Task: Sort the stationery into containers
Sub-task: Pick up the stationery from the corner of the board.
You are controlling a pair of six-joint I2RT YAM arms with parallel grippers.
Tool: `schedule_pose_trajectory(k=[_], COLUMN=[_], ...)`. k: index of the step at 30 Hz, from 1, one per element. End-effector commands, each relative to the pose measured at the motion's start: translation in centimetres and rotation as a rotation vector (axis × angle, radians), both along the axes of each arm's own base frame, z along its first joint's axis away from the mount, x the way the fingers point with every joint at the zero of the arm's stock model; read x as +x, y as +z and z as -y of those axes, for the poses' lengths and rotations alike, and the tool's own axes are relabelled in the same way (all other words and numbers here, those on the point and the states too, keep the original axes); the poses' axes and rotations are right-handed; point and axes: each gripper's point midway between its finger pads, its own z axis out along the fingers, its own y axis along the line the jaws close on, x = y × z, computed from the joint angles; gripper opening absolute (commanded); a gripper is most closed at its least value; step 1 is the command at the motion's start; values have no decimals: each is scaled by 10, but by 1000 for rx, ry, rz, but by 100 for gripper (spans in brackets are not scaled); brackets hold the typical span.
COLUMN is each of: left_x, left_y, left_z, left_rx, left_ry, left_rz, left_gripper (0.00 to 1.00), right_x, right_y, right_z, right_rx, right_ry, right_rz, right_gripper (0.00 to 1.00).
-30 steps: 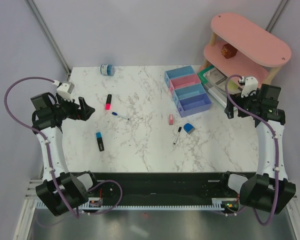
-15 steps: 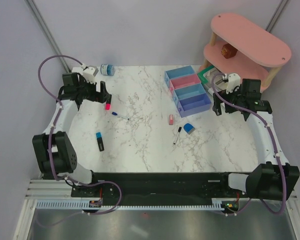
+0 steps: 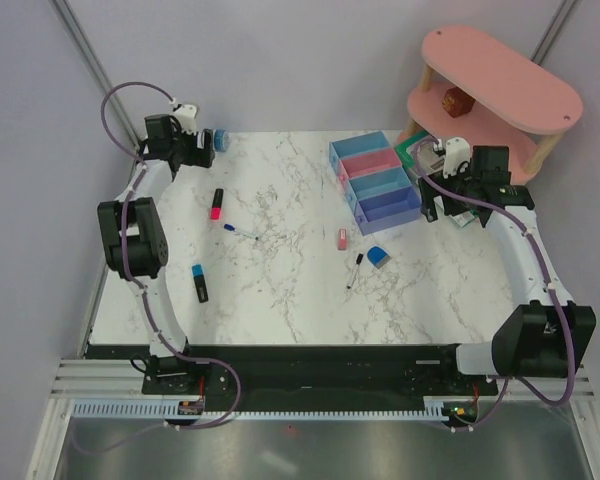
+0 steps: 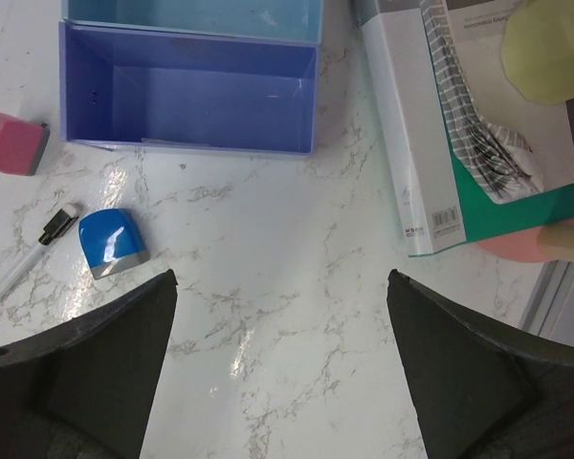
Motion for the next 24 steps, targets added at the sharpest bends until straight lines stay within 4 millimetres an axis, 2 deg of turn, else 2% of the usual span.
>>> schedule_pose_trajectory(k=[1, 2, 3, 4, 5, 6, 7, 8, 9, 12, 17, 24], left_x=[46, 51, 60, 64, 69, 75, 80, 83, 90, 102, 114, 127], left_y=[10, 6, 17, 17, 6, 13, 12, 1, 5, 0, -9, -5], left_z=[8, 13, 17, 20, 23, 29, 31, 34, 36, 38, 31, 11], left_rx=[57, 57, 60, 58, 56, 56, 61, 64, 73, 87, 103, 128], left_ry=[-20, -28, -33, -38, -45, -54, -56, -58, -59, -45, 1, 115], left_rz=[109, 109, 139, 147, 135, 160, 167, 155, 174, 187, 199, 259], left_gripper=[100, 100, 100, 100, 100, 100, 100, 100, 100, 100, 100, 100], right_x=[16, 17, 18, 18, 19, 19, 19, 19, 19, 20, 20, 20], right_y=[24, 24, 24, 20, 19, 16, 12, 9, 8, 6, 6, 3], right_z=[5, 5, 4, 4, 5, 5, 6, 6, 7, 9, 9, 7], right_rx=[-42, -43, -42, -43, -46, -47, -51, -55, -59, -72, -74, -67], right_ry=[20, 21, 23, 26, 27, 26, 26, 28, 28, 28, 30, 35], right_rz=[57, 59, 58, 51, 50, 44, 37, 30, 29, 27, 29, 20], right_gripper=[98, 98, 98, 98, 98, 98, 98, 98, 98, 98, 98, 98])
